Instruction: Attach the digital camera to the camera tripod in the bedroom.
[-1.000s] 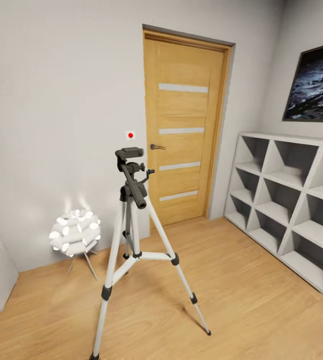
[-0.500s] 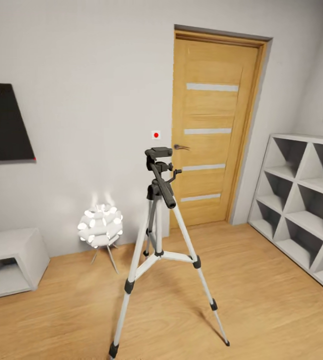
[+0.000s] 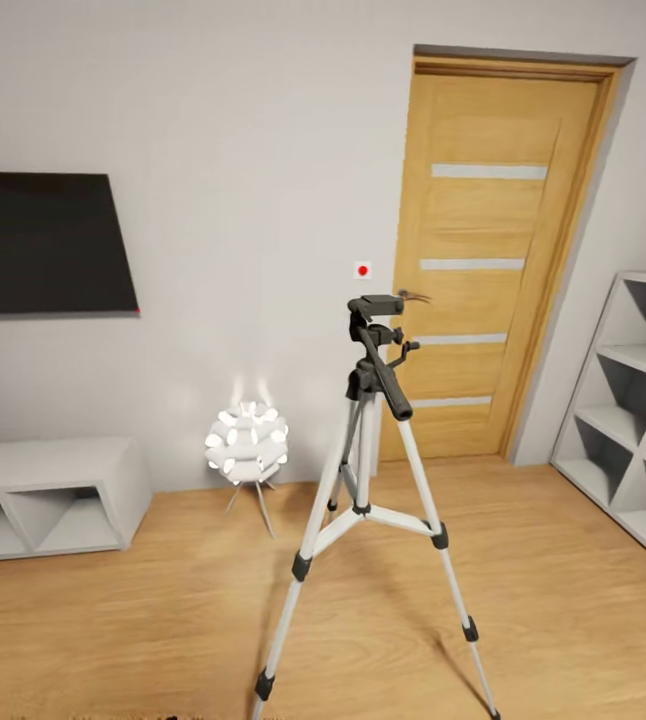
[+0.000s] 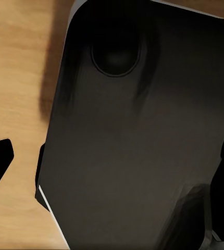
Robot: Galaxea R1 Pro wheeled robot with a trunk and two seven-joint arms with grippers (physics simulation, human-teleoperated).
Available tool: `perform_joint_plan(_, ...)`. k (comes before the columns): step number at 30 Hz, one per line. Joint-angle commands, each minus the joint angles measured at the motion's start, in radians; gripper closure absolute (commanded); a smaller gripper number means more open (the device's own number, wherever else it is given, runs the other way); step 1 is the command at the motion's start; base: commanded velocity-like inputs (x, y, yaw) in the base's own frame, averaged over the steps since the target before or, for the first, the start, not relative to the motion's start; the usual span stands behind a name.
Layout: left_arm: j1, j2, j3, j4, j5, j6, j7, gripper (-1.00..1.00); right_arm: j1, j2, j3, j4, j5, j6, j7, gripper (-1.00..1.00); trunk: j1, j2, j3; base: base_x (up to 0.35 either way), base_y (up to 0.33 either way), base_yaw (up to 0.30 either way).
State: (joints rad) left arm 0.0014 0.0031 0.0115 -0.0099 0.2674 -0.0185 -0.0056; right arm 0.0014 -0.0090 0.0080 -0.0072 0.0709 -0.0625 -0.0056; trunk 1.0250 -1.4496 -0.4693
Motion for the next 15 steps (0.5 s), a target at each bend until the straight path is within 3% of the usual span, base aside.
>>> perform_joint_plan(1, 0.0, 0.0, 0.001, -0.001, 0.004, -0.001, -0.001, -1.0, 0.0, 0.0, 0.0, 0.0, 0.007, -0.002, -0.001, -1.0, 0.0, 0.0, -0.001, 0.0, 0.0, 0.3)
perform_joint_plan(15, 0.0, 0.0, 0.001, -0.001, 0.004, -0.001, -0.001, -1.0, 0.0, 0.0, 0.001, 0.0, 0.007, -0.002, -0.001, -1.0, 0.0, 0.0, -0.001, 0.0, 0.0, 0.3)
